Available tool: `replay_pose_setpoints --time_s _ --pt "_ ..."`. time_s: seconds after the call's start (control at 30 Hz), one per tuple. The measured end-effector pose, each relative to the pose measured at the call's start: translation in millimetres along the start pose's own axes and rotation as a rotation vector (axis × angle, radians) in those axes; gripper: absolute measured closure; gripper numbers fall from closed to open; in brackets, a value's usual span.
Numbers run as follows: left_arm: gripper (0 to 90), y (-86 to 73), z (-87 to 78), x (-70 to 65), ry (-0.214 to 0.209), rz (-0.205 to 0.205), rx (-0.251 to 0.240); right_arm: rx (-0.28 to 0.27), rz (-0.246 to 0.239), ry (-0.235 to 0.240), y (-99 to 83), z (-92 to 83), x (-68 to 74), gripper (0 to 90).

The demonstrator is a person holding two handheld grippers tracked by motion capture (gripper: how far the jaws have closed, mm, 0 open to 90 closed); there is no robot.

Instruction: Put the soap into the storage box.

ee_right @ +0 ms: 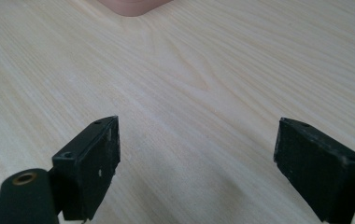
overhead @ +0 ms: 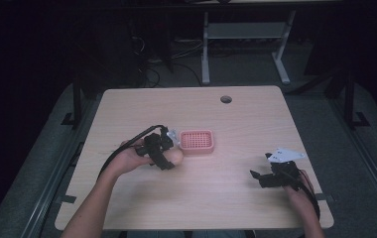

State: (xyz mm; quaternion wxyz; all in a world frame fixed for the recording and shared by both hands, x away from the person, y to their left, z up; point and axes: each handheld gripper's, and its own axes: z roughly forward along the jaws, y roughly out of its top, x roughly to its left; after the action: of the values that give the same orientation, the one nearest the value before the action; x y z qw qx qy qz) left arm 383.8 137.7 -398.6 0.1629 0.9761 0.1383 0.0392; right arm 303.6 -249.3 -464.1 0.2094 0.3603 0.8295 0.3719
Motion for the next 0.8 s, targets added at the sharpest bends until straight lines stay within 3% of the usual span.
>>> replay_pose_setpoints --time_s 0.8 --pt "32.1 21.1 0.2 11.8 -0.009 0.016 0.013 -0.008 0.014 -0.001 -0.3 -1.2 -1.5 13.9"
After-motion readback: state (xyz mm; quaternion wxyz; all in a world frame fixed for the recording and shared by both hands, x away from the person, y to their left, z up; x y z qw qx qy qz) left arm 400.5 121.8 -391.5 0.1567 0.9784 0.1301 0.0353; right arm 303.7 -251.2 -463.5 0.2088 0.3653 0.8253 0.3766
